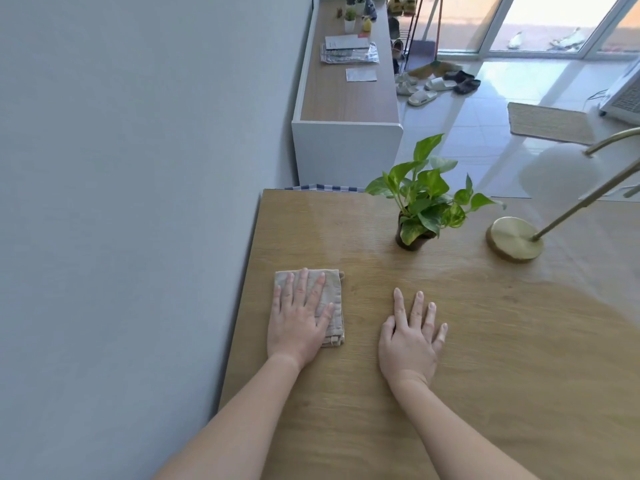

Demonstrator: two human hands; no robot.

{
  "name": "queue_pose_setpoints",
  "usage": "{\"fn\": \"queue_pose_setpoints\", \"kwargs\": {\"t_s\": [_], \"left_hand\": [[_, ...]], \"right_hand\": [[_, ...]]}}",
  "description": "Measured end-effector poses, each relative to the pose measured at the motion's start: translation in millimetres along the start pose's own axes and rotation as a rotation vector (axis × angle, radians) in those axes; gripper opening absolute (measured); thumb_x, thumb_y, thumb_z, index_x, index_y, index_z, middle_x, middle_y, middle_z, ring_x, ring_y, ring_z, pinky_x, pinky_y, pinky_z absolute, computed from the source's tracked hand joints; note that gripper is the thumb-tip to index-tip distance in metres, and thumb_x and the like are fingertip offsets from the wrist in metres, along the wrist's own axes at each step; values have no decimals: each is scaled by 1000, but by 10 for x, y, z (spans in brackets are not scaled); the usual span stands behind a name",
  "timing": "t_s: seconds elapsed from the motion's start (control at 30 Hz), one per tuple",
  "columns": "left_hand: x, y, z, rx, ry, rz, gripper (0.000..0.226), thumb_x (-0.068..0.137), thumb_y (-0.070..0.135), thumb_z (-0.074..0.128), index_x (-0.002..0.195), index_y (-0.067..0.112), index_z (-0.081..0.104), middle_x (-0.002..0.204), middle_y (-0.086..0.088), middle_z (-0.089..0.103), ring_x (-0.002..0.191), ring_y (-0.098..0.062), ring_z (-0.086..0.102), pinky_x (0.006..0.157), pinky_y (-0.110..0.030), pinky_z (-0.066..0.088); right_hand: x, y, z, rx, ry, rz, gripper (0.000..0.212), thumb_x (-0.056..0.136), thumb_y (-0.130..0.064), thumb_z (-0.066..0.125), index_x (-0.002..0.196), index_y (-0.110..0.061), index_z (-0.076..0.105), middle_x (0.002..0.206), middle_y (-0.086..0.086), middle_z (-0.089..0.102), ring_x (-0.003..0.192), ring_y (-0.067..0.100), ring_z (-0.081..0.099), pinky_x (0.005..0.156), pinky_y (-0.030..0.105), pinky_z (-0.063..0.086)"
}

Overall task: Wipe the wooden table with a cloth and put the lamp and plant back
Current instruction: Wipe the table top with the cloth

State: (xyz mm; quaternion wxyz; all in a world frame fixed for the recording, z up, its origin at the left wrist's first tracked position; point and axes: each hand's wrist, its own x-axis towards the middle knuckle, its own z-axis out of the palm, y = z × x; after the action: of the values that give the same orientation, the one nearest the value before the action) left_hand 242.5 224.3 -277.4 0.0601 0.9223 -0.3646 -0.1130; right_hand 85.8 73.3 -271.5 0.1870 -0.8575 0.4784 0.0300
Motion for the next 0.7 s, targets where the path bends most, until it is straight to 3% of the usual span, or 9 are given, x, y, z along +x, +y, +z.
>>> {"fn": "queue_pose_setpoints", "kwargs": {"t_s": [0.3, 0.53, 0.7], "left_hand": [[-615, 139, 150, -38, 45, -25, 68, 110, 70, 10, 167, 46, -17, 179, 7, -19, 164, -18, -24, 134, -49, -5], [-496, 181, 81, -53, 21, -34, 67, 109, 70, 8, 165, 49, -22, 177, 9, -22, 163, -17, -26, 134, -48, -7], [-58, 154, -37, -45, 6, -24, 66, 108, 71, 7, 164, 50, -23, 178, 10, -20, 163, -16, -25, 134, -47, -9]], "right_hand": [[-41, 381, -248, -102, -13, -186, 57, 109, -57, 12, 162, -57, -9, 177, -10, -7, 165, 19, -7, 133, 46, 0], [95, 638, -279, -101, 38, -124, 58, 109, -57, 19, 162, -58, -5, 177, -8, -6, 165, 20, -6, 133, 47, -6], [101, 643, -190, -111, 64, -119, 59, 105, -59, 9, 162, -59, -7, 176, -9, -7, 165, 19, -5, 133, 47, -5]]}}
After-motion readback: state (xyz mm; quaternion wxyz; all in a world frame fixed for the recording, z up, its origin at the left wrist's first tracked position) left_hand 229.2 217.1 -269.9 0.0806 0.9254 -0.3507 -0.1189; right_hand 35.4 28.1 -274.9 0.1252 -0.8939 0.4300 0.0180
